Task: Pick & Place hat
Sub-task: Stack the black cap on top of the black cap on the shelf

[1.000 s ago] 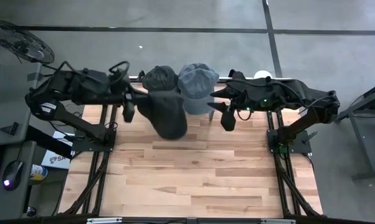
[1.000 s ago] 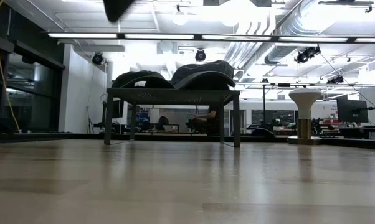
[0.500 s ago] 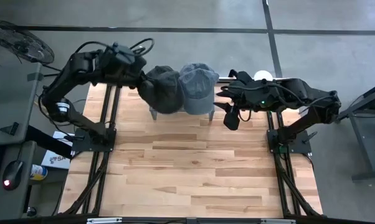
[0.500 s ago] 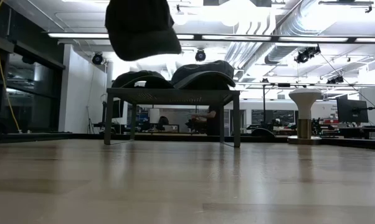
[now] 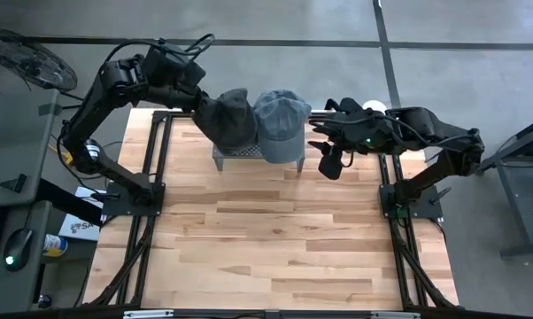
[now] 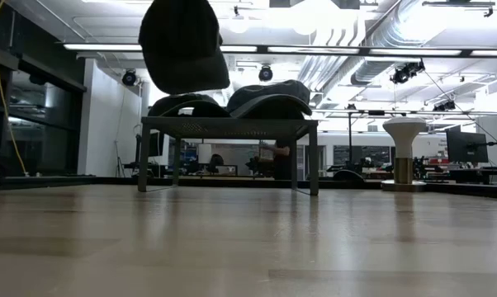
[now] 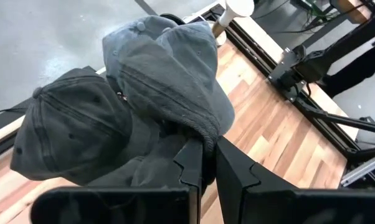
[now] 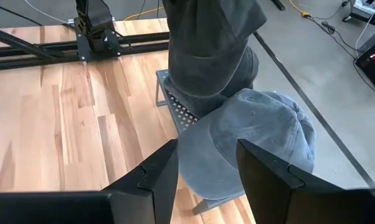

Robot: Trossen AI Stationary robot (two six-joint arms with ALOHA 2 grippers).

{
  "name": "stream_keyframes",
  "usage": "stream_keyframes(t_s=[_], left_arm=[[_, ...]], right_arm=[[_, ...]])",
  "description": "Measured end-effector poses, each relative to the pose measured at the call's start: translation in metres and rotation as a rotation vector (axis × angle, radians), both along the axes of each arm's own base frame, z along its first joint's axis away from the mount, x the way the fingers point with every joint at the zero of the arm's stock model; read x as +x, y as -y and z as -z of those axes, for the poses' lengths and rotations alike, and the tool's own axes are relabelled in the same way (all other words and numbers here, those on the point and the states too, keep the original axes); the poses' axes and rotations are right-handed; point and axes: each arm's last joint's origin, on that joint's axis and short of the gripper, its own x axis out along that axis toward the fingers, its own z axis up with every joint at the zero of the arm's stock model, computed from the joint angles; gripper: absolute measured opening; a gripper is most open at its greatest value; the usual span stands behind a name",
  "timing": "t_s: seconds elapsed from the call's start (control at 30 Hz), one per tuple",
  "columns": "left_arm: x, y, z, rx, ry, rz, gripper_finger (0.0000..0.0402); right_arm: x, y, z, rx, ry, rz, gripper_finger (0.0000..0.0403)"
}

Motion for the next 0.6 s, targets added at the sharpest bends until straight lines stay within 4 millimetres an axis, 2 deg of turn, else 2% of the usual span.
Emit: stream_keyframes(t_s=[0.23, 0.6], left_arm=[[-0.003, -0.007, 0.000, 0.001, 0.004, -0.001, 0.0017], [0.006, -0.028, 0.010, -0.018, -0.045, 0.000, 0.0017]], right_arm=[[0.000, 0.001, 0.000, -0.021, -0.007, 0.001, 0.0154], [0.000, 0.002, 0.000, -0.041, -0.007, 0.012, 0.0153]])
